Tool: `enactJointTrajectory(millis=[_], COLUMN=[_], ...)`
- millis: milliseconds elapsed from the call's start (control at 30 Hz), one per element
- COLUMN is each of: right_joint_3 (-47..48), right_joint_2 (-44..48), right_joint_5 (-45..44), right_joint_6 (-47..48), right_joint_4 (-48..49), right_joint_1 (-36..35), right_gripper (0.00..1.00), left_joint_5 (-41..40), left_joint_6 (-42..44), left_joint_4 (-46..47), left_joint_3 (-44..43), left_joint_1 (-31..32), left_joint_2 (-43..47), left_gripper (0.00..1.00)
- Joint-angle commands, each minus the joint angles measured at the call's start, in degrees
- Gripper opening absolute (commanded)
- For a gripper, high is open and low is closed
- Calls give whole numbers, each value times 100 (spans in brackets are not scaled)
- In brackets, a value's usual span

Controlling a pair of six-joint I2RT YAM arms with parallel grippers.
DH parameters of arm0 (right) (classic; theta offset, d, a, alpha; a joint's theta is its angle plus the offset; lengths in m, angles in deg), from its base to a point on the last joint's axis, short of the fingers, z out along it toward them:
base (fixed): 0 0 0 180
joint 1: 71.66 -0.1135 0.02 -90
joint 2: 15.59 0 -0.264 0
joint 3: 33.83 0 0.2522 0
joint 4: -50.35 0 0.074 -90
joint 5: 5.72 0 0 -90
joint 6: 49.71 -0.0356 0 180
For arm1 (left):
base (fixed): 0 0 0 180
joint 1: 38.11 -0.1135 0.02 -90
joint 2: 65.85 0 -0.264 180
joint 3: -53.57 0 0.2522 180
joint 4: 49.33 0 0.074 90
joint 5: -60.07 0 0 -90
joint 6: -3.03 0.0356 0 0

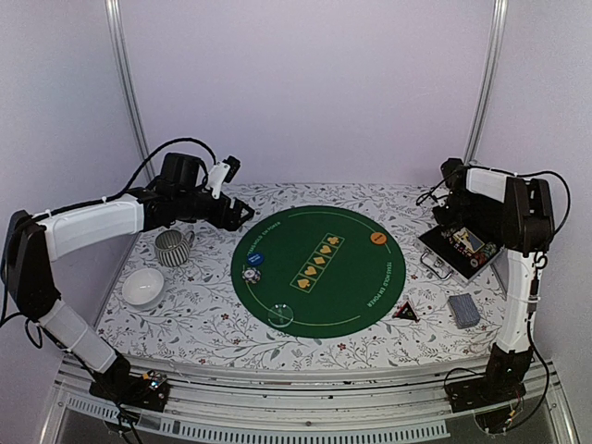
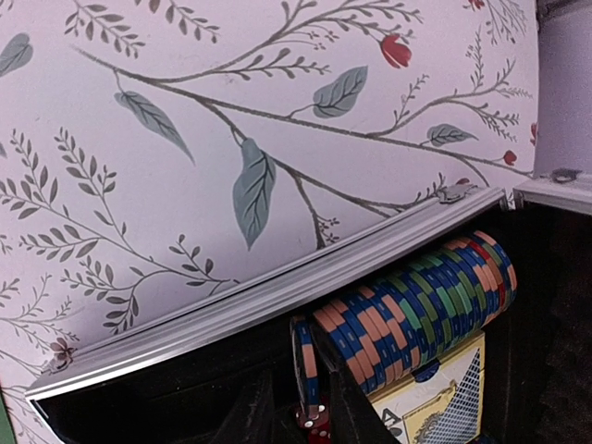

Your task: Distribute texas hold em gaming equipment

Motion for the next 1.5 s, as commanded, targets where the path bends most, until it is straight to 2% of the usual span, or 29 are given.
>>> enactJointTrajectory(millis=[0,133,367,467,567,633,800,1000,1400,1467], right_joint_3=[79,-15,-98,-112,-108,-80,89,180,21,13], right_joint_2=[121,207,176,144,135,115,-83,-331,-240,-227], right_joint_5=[-626,-889,-1277,-1304,-1299,-1119,-915,-1064,-1459,-1438], right_joint_6=[-61,-121,-200,-203,-201,-114,-6,41,-122,-157], right_joint_4=[162,174,242,258,310,361,415,415,566,582], right_joint_1=[25,-59,-73,-73,-77,-67,-38,-11,-237,-260], right_gripper=[27,38,48,50,59,61,61,60,34,33], left_joint_5=[141,166,194,211,215,224,224,254,277,277], left_joint_6=[28,28,31,36,39,32,48,70,73,80], left_joint_4=[101,92,92,79,81,81,71,60,66,67], left_joint_3=[46,46,46,46,46,46,46,46,46,46], left_joint_1=[-84,-85,-88,-86,-86,-85,-86,-85,-92,-86], left_joint_2=[154,159,159,163,168,163,161,161,174,176], left_gripper=[86,86,86,86,86,86,86,86,86,86])
